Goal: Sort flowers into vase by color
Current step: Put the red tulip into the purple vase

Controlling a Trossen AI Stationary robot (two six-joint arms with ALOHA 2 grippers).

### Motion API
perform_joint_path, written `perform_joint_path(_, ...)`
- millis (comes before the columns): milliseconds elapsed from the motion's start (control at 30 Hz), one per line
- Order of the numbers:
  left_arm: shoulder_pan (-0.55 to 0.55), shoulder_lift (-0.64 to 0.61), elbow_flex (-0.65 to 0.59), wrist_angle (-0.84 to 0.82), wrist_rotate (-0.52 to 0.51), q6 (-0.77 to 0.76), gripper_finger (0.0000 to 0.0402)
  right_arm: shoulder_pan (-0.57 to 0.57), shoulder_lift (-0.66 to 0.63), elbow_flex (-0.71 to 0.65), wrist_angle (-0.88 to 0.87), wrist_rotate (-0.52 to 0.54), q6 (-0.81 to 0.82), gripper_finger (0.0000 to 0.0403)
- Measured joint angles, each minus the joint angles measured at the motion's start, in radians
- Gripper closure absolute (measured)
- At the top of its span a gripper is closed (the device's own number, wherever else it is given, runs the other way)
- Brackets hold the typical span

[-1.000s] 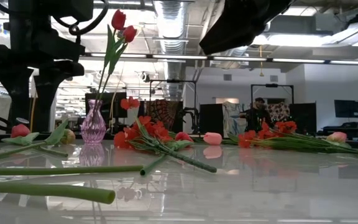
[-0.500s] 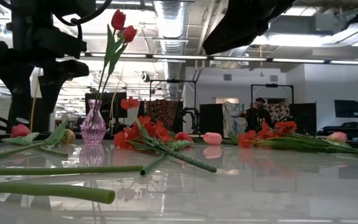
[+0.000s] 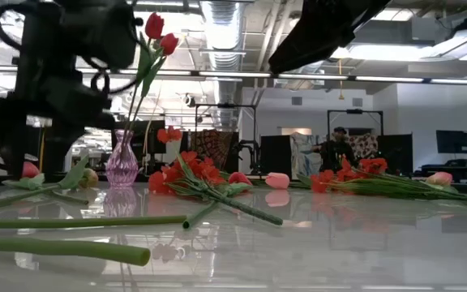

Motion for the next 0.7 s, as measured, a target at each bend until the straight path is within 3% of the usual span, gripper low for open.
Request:
perform_joint_path(133,0.000,0.040,0.000,0.035,-0.043,0.002,0.0235,0.002,0.000,0.000,-0.012,0.000,0.001,0.0159)
perform_joint_path(300,0.000,0.054,0.000,0.030,-0.024,0.035,0.0239,0.001,0.000,0.000,-0.023,0.000,0.006,0.0159)
perform_joint_path(700,0.001,0.054,0.000,0.081,-0.009,0.075,0.0300,0.004,0.000,0.000,-0.026,0.000,0.010,0.0159)
